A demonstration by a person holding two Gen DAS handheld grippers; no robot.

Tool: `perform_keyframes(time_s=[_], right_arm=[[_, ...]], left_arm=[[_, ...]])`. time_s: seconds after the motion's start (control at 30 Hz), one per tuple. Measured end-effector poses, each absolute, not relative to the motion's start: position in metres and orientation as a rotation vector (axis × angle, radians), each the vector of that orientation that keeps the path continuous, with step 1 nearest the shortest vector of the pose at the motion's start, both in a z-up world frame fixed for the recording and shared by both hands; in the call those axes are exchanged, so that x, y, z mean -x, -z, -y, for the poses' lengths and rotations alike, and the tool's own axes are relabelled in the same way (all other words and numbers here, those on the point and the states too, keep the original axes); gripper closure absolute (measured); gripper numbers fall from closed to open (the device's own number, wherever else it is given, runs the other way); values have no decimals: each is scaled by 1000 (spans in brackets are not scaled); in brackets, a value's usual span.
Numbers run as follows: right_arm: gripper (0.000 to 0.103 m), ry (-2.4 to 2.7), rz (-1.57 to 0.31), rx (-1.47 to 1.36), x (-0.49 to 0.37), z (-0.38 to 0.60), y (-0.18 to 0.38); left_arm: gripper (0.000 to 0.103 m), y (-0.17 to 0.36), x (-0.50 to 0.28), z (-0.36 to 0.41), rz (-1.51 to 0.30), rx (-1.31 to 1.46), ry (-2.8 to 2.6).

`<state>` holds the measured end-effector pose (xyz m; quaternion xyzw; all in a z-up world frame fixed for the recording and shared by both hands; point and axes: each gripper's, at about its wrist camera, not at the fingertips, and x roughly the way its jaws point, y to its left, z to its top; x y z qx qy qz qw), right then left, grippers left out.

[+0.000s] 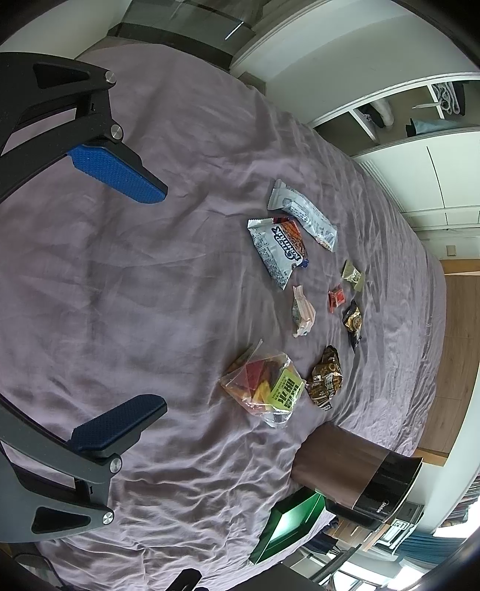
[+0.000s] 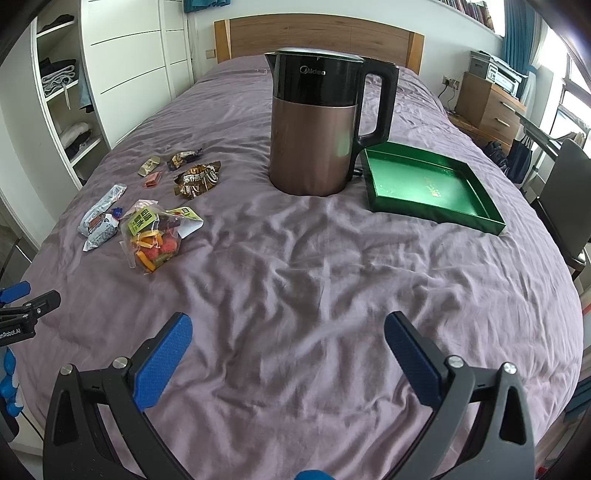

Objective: Organize snacks

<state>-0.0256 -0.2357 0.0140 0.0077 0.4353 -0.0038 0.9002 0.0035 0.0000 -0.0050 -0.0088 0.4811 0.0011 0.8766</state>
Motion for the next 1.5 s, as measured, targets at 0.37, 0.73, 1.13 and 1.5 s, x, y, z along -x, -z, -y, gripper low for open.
perform_keyframes(time_s=[0.37, 0.73, 1.13, 1.5], right_arm=[[0, 2, -904, -14, 24, 234, -14], [0, 2, -906, -15, 23, 234, -14], [0, -15, -932, -9, 10, 223, -5], [0, -78, -971, 24, -16, 189, 12]], left_arm=[[1, 8, -3, -1, -1010, 20, -4], [1, 13, -9, -8, -1028, 29, -3], [1, 26, -12, -34, -1061, 53, -41], [1, 38, -37, -52, -1077, 67, -61]])
